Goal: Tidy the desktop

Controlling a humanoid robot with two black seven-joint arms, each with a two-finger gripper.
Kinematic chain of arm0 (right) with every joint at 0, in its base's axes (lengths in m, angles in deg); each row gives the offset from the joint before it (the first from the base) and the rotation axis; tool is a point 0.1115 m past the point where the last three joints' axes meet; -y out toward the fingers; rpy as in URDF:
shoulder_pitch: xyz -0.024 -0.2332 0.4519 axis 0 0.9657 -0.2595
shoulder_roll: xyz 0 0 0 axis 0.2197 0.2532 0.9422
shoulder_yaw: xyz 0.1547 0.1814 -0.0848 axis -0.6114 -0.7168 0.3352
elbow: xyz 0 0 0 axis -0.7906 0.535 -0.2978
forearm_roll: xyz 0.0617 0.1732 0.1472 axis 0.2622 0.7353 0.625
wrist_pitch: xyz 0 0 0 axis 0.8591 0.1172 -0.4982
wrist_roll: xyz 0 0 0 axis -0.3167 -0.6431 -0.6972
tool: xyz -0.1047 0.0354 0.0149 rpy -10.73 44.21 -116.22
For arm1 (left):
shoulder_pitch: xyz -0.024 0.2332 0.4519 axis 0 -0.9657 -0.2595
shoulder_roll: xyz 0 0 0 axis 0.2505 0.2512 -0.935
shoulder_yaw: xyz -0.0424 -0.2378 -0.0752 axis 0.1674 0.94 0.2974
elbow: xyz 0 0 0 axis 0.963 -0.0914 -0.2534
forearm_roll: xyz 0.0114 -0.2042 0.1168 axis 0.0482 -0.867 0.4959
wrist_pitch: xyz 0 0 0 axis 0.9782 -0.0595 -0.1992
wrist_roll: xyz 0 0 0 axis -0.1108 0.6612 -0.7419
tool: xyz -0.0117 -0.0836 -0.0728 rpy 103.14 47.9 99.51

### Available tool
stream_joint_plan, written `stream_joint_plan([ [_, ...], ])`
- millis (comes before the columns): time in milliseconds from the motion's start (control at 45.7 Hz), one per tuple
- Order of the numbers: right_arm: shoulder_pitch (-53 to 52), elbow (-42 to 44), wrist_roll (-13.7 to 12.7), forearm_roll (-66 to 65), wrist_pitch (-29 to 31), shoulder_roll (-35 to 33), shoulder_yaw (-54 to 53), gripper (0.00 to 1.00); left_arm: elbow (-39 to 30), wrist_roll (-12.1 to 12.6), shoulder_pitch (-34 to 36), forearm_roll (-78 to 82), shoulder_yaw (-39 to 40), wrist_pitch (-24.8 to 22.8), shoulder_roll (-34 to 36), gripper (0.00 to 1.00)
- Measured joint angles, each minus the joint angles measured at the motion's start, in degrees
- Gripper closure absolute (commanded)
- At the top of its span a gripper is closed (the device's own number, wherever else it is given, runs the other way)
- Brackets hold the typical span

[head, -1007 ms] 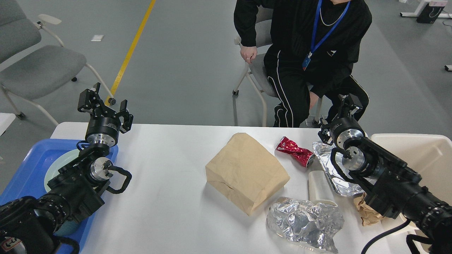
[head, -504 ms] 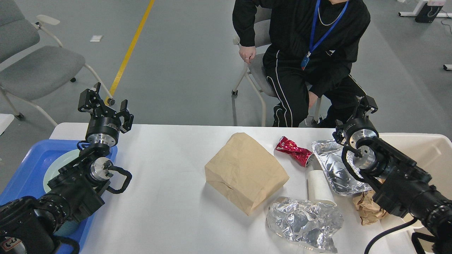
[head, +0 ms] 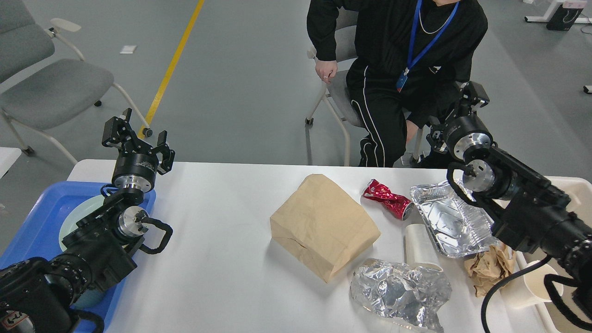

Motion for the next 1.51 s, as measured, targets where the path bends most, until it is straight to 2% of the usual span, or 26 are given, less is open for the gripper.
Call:
stream_joint_plan([
  [175, -8.2, -1.3, -0.5, -2.3, 12.9, -6.9, 17.0, 0.00, 0.0, 0.0, 0.0, 0.0, 0.0, 0.0, 0.0, 0.04],
  [219, -12.3, -1.5, -1.1, -4.5, 15.5, -7.7, 28.0, 0.00, 0.0, 0.0, 0.0, 0.0, 0.0, 0.0, 0.0, 0.04],
  [394, -25.1, -1.6, -4.1, -5.4, 17.5, -7.1, 60.5, 0.00, 0.0, 0.0, 0.0, 0.0, 0.0, 0.0, 0.0, 0.04],
  [547, -31.2, -1.5, -4.6, 2.2, 23.3, -6.6, 76.7, 0.00, 0.0, 0.0, 0.0, 0.0, 0.0, 0.0, 0.0, 0.04],
  [766, -38.7, -1.5, -4.6, 6.8, 40.8, -6.5, 85.8, 0.00, 0.0, 0.0, 0.0, 0.0, 0.0, 0.0, 0.0, 0.04],
  [832, -41.2, -1.5, -4.6, 6.9, 43.6, -6.4, 86.2, 0.00, 0.0, 0.0, 0.0, 0.0, 0.0, 0.0, 0.0, 0.04],
  [1226, -48.5, -1.8, -4.8, 7.1, 46.4, -4.7, 88.4, 0.00, 0.0, 0.0, 0.0, 0.0, 0.0, 0.0, 0.0, 0.04],
  [1423, -49.5, -2.5, -8.7, 5.9, 49.3, 1.9, 106.0, 0.00, 0.0, 0.0, 0.0, 0.0, 0.0, 0.0, 0.0, 0.04],
  [1511, -50.5, -3.0, -9.4, 5.8, 50.3, 3.6, 112.2, 0.00, 0.0, 0.0, 0.0, 0.0, 0.0, 0.0, 0.0, 0.04],
])
